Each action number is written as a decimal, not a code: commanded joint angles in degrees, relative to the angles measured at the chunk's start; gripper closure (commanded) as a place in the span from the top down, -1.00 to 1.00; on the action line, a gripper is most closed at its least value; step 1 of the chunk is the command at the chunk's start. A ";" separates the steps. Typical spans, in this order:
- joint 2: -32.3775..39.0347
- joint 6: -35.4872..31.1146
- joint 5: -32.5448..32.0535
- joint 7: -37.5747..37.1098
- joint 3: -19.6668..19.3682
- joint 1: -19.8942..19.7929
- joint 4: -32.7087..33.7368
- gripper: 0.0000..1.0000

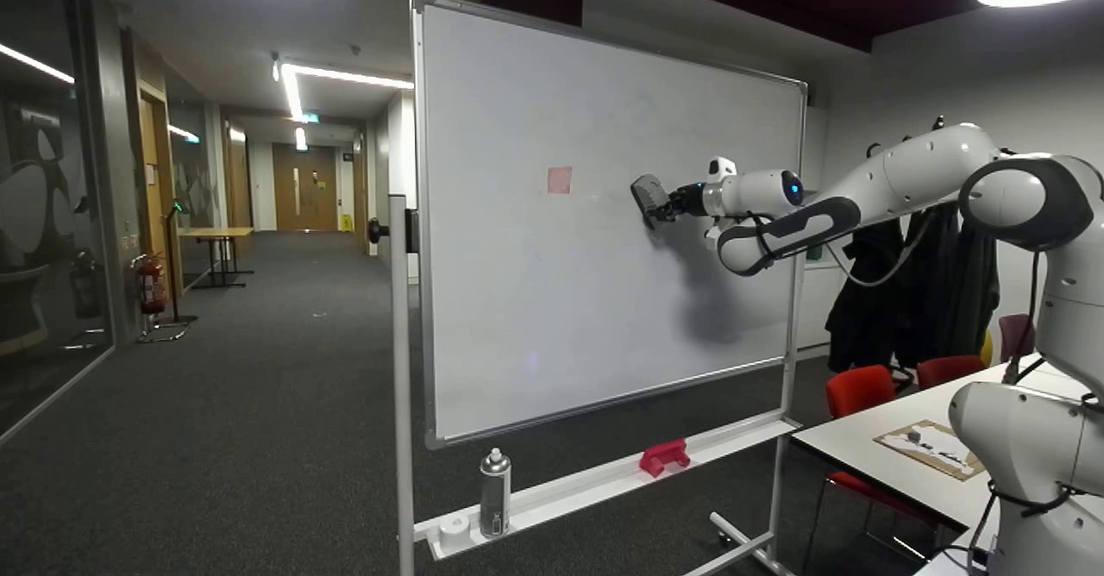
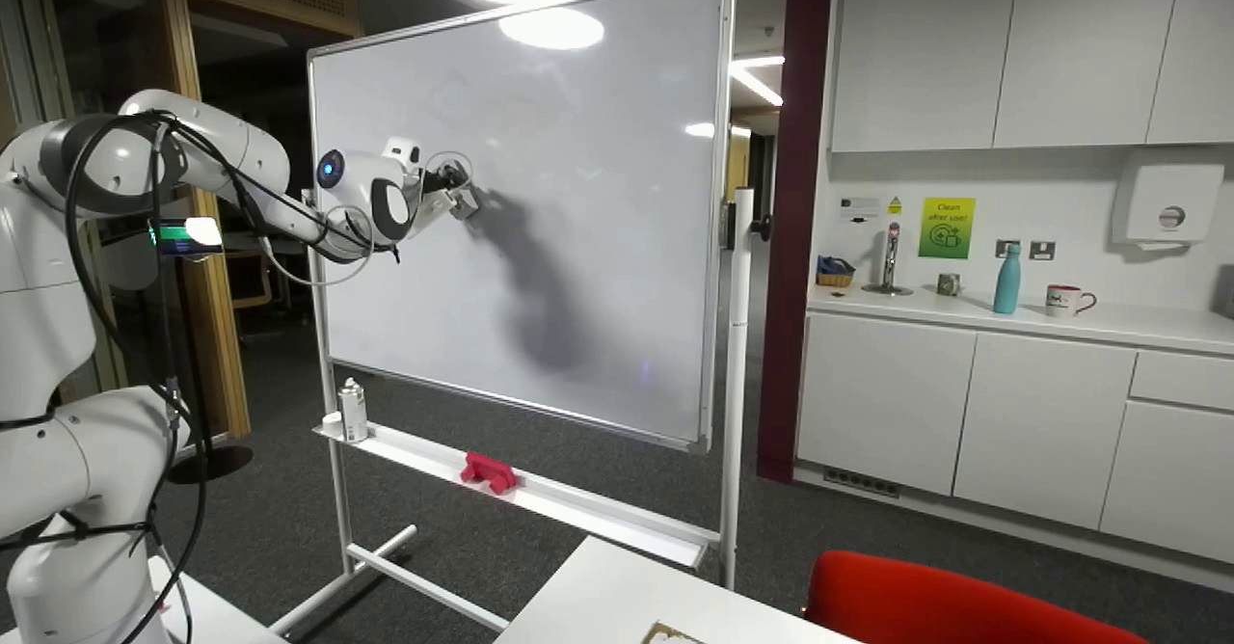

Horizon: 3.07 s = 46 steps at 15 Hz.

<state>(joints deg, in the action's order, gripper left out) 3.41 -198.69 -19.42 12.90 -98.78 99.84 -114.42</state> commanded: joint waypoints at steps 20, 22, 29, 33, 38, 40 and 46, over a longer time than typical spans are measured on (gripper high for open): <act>-5.10 0.54 -2.93 13.63 14.50 -1.29 7.02 -0.30; -3.87 0.57 -1.86 14.51 14.23 -0.93 8.08 -0.30; -3.70 0.60 -3.94 10.67 25.44 -12.53 7.02 -0.30; -1.51 0.76 -4.15 10.90 35.43 -22.50 7.91 -0.30; 2.00 0.70 -3.54 13.49 31.22 -17.47 9.18 -0.30; 3.47 0.70 -3.79 13.46 31.95 -17.91 9.38 -0.30; 9.08 0.70 -4.50 14.28 33.83 -20.64 12.28 -0.30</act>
<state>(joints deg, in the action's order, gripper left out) 8.88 -197.99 -22.66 25.66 -65.97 82.36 -106.25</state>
